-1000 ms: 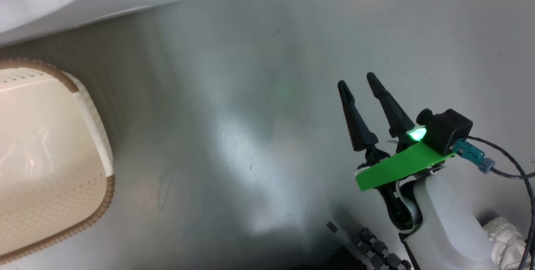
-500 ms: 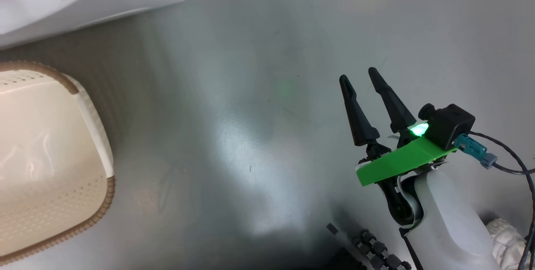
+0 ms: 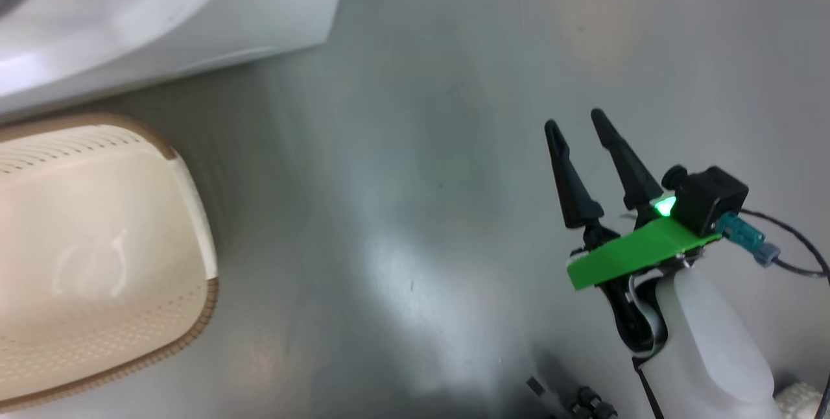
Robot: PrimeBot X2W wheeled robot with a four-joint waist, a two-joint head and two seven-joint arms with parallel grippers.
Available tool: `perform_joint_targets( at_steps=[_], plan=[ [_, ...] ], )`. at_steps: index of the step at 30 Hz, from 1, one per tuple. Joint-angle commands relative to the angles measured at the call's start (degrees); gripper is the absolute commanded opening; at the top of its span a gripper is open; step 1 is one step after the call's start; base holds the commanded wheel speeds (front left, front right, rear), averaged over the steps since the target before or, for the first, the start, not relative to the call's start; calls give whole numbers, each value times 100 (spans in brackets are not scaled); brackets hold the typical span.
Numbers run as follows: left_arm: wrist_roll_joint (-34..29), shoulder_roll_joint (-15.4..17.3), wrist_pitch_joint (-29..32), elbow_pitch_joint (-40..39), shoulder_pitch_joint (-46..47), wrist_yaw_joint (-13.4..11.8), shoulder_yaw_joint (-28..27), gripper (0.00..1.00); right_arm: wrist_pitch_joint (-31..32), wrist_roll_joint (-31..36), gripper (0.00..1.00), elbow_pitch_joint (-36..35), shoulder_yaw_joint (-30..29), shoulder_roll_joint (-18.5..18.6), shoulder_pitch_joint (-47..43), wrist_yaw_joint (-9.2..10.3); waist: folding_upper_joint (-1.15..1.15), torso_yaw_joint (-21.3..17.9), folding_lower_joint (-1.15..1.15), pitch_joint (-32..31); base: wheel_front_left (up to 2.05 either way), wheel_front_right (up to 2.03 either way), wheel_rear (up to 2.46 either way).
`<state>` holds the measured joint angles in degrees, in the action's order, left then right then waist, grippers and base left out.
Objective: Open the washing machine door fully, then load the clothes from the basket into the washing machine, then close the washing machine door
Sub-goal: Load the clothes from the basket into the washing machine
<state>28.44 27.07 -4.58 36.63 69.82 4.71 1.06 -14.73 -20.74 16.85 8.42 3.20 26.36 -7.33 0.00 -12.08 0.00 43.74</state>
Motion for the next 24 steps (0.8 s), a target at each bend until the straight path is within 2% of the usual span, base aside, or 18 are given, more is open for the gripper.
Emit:
perform_joint_targets(
  at_steps=[1, 5, 16, 24],
  plan=[
    [36, 310, -58, -200, -214, -27, -126, 100, -27, 51, 100, -74, 80, -33, -313, -16, 0, 154, 0, -248, 0, 0, 0],
    [97, 232, -219, -366, -649, -20, -143, 100, -27, 161, 100, -57, 7, -33, -403, -16, 0, 253, 0, -476, 0, 0, 0],
    [278, -236, -714, -1127, -2077, -120, -184, 100, -27, 329, 100, 22, -95, -33, -700, -16, 0, 447, 0, -1148, 0, 0, 0],
    [192, -635, -983, -1913, -3299, -352, -275, 100, -27, 441, 100, 76, -122, -33, -913, -16, 0, 571, 0, -1662, 0, 0, 0]
  ],
)
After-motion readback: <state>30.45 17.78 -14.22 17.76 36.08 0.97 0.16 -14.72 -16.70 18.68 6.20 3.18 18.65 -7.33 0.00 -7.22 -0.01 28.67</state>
